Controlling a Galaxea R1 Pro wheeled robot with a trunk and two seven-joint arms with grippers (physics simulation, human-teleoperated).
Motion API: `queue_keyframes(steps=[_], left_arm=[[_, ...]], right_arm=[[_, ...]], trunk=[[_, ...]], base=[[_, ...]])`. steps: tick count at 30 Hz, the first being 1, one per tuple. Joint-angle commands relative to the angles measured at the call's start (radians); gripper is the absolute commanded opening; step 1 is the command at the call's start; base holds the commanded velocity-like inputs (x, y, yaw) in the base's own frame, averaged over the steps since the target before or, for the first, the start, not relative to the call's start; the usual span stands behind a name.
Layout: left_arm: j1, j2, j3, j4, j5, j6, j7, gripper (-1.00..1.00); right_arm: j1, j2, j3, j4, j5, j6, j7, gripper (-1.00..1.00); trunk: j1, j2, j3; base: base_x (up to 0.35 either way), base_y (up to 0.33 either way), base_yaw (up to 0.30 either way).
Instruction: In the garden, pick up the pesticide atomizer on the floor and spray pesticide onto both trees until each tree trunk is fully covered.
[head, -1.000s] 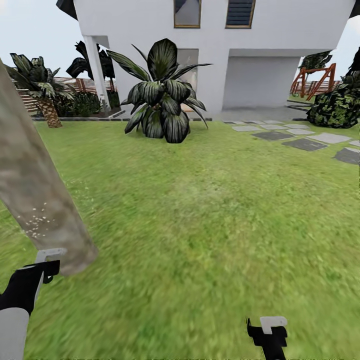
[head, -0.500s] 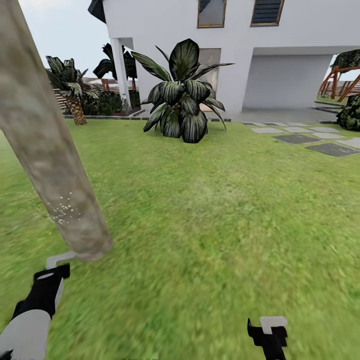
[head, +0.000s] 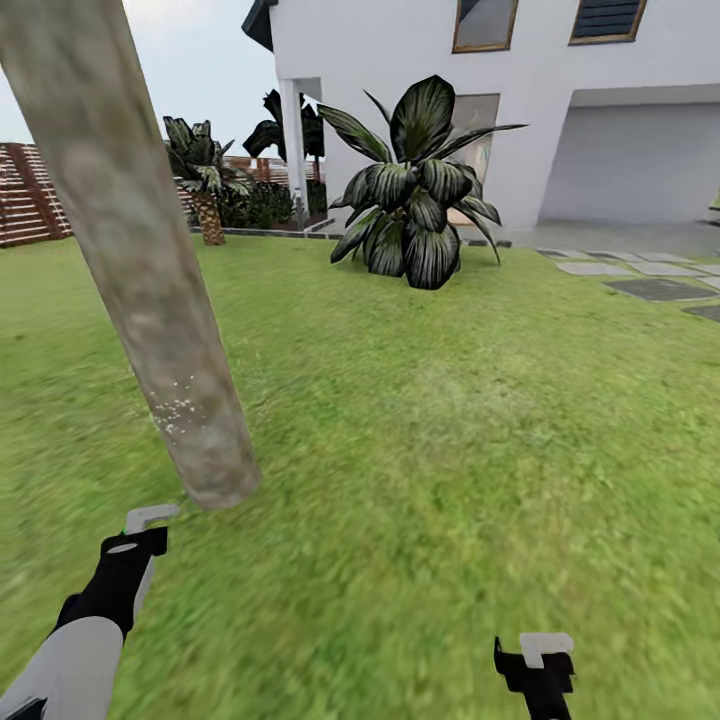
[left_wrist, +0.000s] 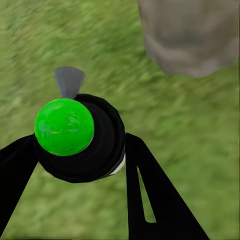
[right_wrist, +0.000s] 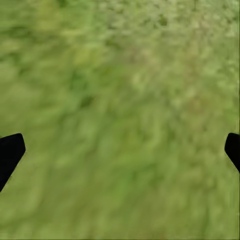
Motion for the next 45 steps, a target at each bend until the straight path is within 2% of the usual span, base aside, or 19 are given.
queue_keyframes(steps=[1,3,5,14,27,45], left_arm=[[0.0,0.0,0.0,0.0,0.0,0.001,0.0,-1.0],[0.0,-0.001,0.0,0.001,0.001,0.002,0.0,-1.0],[-0.001,-0.013,0.0,0.0,0.0,0.002,0.001,-1.0],[-0.002,-0.018,0.0,0.0,0.0,-0.001,0.001,-1.0],[-0.002,-0.018,0.0,0.0,0.0,-0.001,0.001,-1.0],[-0.002,-0.019,-0.001,0.0,0.0,-0.003,0.001,-1.0]], right_arm=[[0.0,0.0,0.0,0.0,0.0,0.0,0.0,1.0],[0.0,0.0,0.0,0.0,0.0,0.0,0.0,1.0],[0.0,0.0,0.0,0.0,0.0,0.0,0.0,1.0],[0.0,0.0,0.0,0.0,0.0,0.0,0.0,1.0],[0.0,-0.002,0.0,0.0,0.0,0.0,-0.002,1.0],[0.0,0.0,0.0,0.0,0.0,0.0,-0.001,1.0]], trunk=[[0.0,0.0,0.0],[0.0,0.0,0.0],[0.0,0.0,0.0],[0.0,0.0,0.0],[0.0,0.0,0.0],[0.0,0.0,0.0]], base=[[0.235,-0.158,0.278],[0.238,-0.161,0.278],[0.24,-0.162,0.278],[0.221,-0.186,0.239],[0.094,-0.256,0.008],[0.211,-0.204,0.004]])
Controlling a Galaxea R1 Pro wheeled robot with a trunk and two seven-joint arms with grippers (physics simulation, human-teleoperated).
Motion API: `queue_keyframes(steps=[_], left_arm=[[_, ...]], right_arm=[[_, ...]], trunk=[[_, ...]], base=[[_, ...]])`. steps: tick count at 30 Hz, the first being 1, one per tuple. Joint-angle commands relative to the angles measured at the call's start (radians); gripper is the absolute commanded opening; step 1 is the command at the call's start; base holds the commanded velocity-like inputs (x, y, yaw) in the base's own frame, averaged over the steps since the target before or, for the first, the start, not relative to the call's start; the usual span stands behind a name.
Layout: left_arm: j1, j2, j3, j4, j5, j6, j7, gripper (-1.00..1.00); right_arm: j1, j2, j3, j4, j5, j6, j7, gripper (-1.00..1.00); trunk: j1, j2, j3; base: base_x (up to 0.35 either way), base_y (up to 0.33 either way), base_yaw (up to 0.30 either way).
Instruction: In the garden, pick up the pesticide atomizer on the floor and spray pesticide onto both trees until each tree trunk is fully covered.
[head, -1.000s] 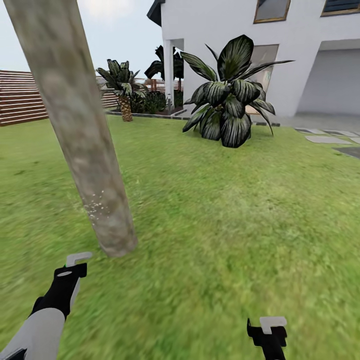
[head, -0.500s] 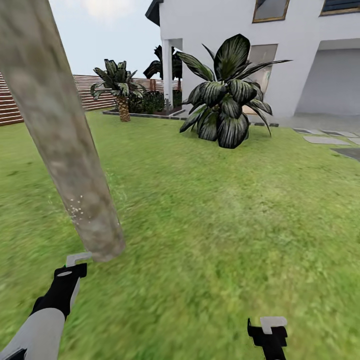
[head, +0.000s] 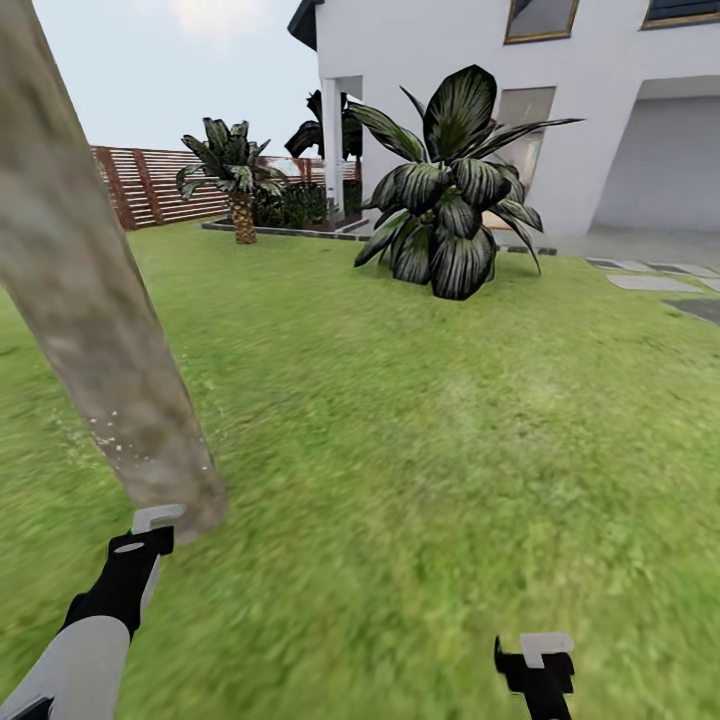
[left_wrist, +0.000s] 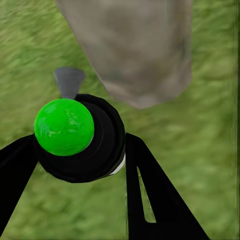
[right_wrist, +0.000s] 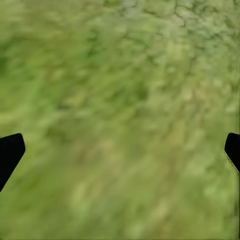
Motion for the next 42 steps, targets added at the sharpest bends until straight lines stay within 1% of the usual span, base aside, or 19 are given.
queue_keyframes(steps=[1,10,23,38,42], left_arm=[[0.0,0.0,0.0,0.0,0.0,0.0,0.0,-1.0],[0.0,0.0,0.0,0.0,0.0,0.0,0.0,-1.0],[0.0,0.0,0.0,0.0,0.0,0.001,0.0,-1.0],[0.0,-0.001,0.0,0.0,0.0,0.0,-0.002,-1.0],[0.0,0.0,0.0,0.0,0.0,0.001,-0.002,-1.0]], right_arm=[[0.0,0.0,0.0,0.0,0.0,0.0,0.0,1.0],[0.0,0.0,0.0,0.001,0.001,0.0,0.001,1.0],[0.0,0.0,0.0,0.001,0.002,0.0,0.001,1.0],[0.0,0.0,0.0,0.002,0.002,0.0,0.001,1.0],[0.0,0.0,0.0,0.002,0.002,0.0,0.001,1.0]], trunk=[[0.0,0.0,0.0],[0.0,0.0,0.0],[0.0,0.0,0.0],[0.0,0.0,0.0],[0.0,0.0,0.0]], base=[[0.17,-0.231,0.095],[0.169,-0.231,0.206],[0.169,-0.231,0.024],[0.187,-0.224,0.267],[0.064,-0.259,0.276]])
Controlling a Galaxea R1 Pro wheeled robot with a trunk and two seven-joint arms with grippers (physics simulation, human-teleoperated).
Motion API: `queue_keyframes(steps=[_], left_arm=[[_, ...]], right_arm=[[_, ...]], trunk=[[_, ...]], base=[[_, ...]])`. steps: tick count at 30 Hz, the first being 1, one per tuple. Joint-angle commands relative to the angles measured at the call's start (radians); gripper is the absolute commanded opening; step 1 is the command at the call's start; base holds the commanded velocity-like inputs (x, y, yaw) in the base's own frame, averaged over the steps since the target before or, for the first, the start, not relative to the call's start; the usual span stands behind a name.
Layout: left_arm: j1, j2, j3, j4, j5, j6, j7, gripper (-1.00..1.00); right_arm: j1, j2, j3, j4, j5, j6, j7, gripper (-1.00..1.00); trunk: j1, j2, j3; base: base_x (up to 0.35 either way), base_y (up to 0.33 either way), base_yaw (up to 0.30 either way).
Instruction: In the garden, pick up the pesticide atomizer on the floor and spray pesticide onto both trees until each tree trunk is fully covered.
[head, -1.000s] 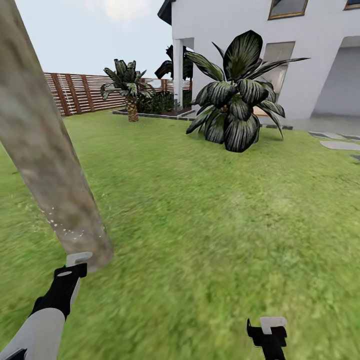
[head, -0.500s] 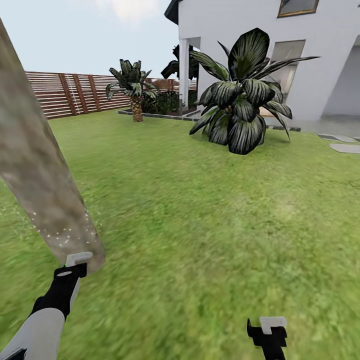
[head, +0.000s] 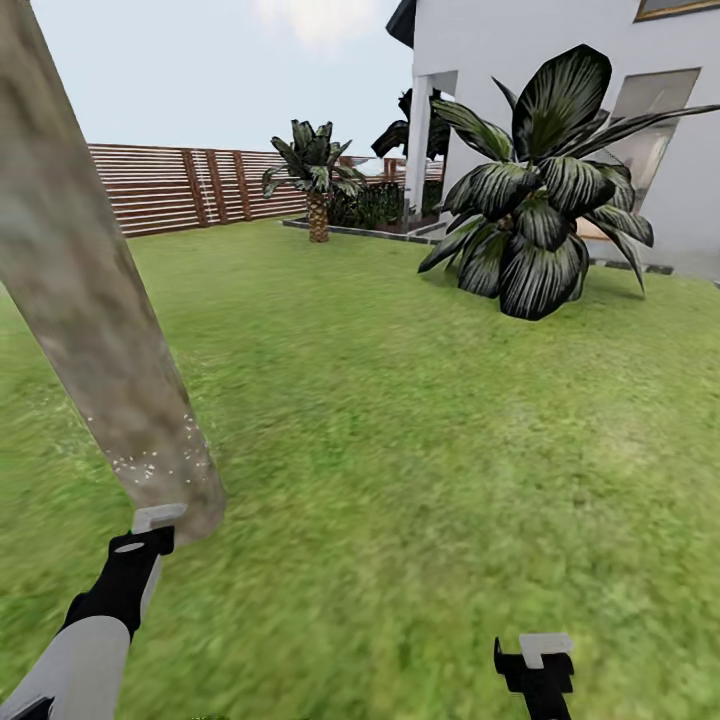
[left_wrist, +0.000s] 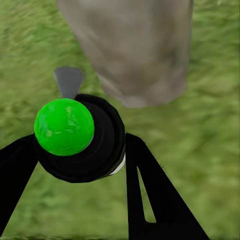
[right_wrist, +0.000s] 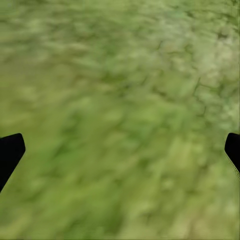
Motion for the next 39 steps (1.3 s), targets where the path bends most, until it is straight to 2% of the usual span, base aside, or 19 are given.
queue_keyframes(steps=[1,8,9,11,13,15,17,21,25,29,32,33,34,35,36,39], left_arm=[[0.0,0.0,0.0,0.0,0.0,0.0,0.0,-1.0],[-0.009,-0.001,-0.003,0.0,-0.002,0.008,0.0,-1.0],[-0.01,-0.002,-0.012,-0.001,-0.003,0.011,0.0,-1.0],[-0.012,-0.007,-0.074,-0.027,-0.002,0.021,0.001,-1.0],[-0.034,-0.035,-0.097,-0.052,-0.001,0.056,0.006,-1.0],[-0.079,-0.059,-0.103,-0.058,0.001,0.104,0.003,-1.0],[-0.106,-0.068,-0.104,-0.06,0.001,0.117,0.002,-1.0],[-0.146,-0.06,-0.106,-0.06,0.001,0.124,0.0,-1.0],[-0.165,-0.043,-0.106,-0.072,0.0,0.195,-0.01,-1.0],[-0.189,-0.065,-0.119,-0.08,0.001,0.203,-0.013,-1.0],[-0.206,-0.045,-0.128,-0.081,0.001,0.207,-0.034,-1.0],[-0.205,-0.029,-0.127,-0.081,0.001,0.207,-0.057,-1.0],[-0.204,-0.006,-0.126,-0.081,0.001,0.207,-0.081,-1.0],[-0.197,0.045,-0.124,-0.081,0.001,0.206,-0.112,-1.0],[-0.194,0.054,-0.124,-0.081,0.001,0.205,-0.118,-1.0],[-0.192,0.055,-0.126,-0.081,0.001,0.203,-0.121,-1.0]], right_arm=[[0.0,0.0,0.0,0.0,0.0,0.0,0.0,1.0],[0.0,-0.001,0.0,-0.002,-0.002,0.0,0.0,1.0],[0.0,-0.001,0.0,-0.002,-0.002,0.0,0.0,1.0],[0.0,-0.002,-0.001,-0.002,-0.002,0.0,-0.001,1.0],[0.0,-0.002,0.0,-0.002,-0.002,0.0,-0.001,1.0],[0.0,-0.002,-0.001,-0.003,-0.002,0.0,0.0,1.0],[0.0,-0.002,-0.002,-0.003,-0.002,0.0,-0.001,1.0],[0.0,-0.002,-0.002,-0.003,-0.002,0.0,0.0,1.0],[0.0,-0.003,-0.002,-0.003,-0.002,0.0,-0.001,1.0],[0.0,-0.003,-0.002,-0.003,-0.002,0.0,-0.001,1.0],[0.0,-0.003,-0.002,-0.003,-0.002,0.0,-0.001,1.0],[0.0,-0.003,-0.002,-0.003,-0.002,0.0,-0.001,1.0],[0.0,-0.003,-0.002,-0.003,-0.002,0.0,-0.001,1.0],[0.0,-0.003,-0.002,-0.002,-0.002,0.0,-0.001,1.0],[0.0,-0.003,-0.002,-0.002,-0.002,0.0,-0.001,1.0],[0.0,-0.003,-0.002,-0.002,-0.002,0.0,-0.001,1.0]], trunk=[[0.0,0.0,0.0],[0.0,0.0,0.0],[0.0,0.0,0.0],[0.0,0.0,0.0],[0.0,0.0,0.0],[0.0,0.0,0.0],[0.0,0.0,0.0],[0.0,0.0,0.0],[0.0,0.0,0.0],[0.0,0.0,0.0],[0.0,0.0,0.0],[0.0,0.0,0.0],[0.0,0.0,0.0],[0.0,0.0,0.0],[0.0,0.0,0.0],[0.0,0.0,0.0]], base=[[0.005,-0.272,0.232],[0.001,-0.23,0.05],[0.0,-0.044,0.161],[0.0,-0.01,0.249],[0.0,-0.002,0.271],[0.0,0.0,0.22],[0.0,0.0,0.049],[0.0,0.0,0.006],[0.0,0.0,0.0],[0.0,0.0,0.0],[0.0,0.0,0.0],[0.0,0.0,0.0],[0.0,0.0,0.0],[0.0,0.0,0.0],[0.0,0.0,0.0],[0.018,0.003,0.0]])
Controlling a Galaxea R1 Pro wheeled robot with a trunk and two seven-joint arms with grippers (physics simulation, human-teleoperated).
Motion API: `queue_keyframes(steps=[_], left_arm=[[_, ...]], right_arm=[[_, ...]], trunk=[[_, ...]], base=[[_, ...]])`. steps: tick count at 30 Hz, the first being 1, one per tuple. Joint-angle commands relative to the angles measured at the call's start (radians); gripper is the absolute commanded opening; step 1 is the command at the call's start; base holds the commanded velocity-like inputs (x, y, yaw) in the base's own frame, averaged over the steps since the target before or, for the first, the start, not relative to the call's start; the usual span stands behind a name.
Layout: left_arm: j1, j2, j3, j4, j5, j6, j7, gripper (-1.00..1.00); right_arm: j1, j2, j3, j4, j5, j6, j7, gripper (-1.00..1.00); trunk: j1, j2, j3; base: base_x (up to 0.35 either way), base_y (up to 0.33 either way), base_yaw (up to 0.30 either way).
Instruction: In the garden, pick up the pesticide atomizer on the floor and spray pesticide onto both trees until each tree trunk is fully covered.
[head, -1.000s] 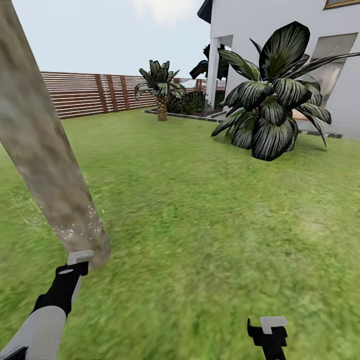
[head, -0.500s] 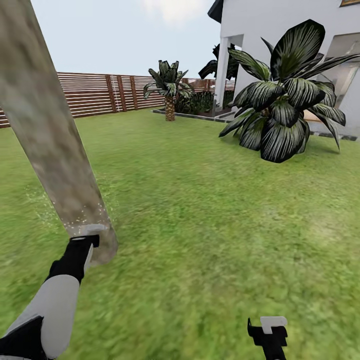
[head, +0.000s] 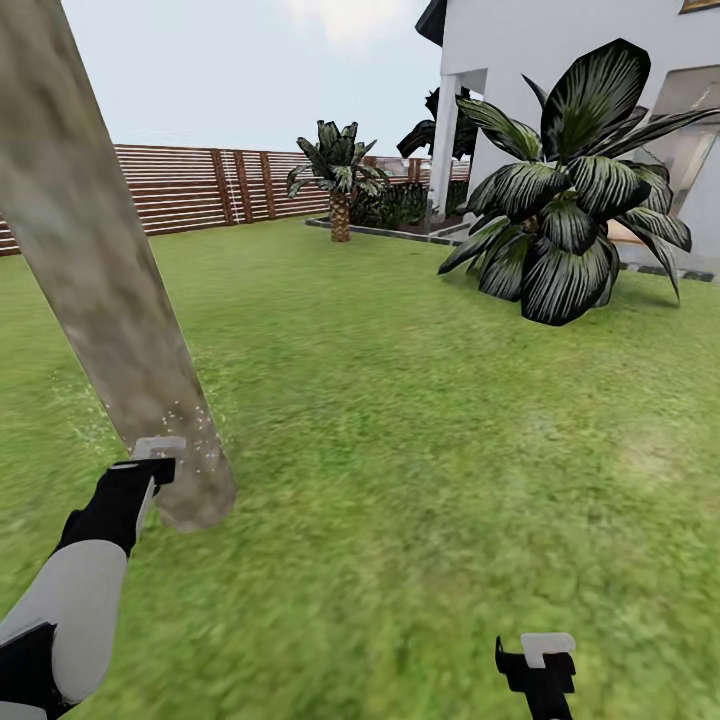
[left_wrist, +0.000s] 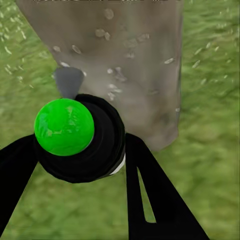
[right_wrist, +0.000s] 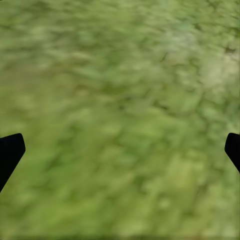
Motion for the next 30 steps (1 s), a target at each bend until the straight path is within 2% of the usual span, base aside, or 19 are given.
queue_keyframes(steps=[1,5,19,30], left_arm=[[0.0,0.001,0.001,0.0,0.0,0.0,0.0,-1.0],[0.0,0.006,0.005,0.0,0.0,0.001,-0.002,-1.0],[0.0,0.004,0.002,0.001,0.001,0.0,-0.002,-1.0],[0.002,-0.006,0.002,0.001,0.0,-0.004,-0.002,-1.0]], right_arm=[[0.0,0.0,0.0,0.0,0.0,0.0,0.0,1.0],[0.0,0.0,0.0,0.0,0.0,0.0,0.0,1.0],[0.0,0.0,0.0,-0.001,0.0,0.0,0.0,1.0],[0.0,0.0,0.0,-0.001,0.0,0.0,0.001,1.0]], trunk=[[0.0,0.0,0.0],[0.0,0.0,0.0],[0.0,0.0,0.0],[0.0,0.0,0.002]], base=[[0.175,0.142,0.0],[0.13,0.248,0.0],[-0.005,0.307,0.0],[-0.039,0.013,-0.05]])
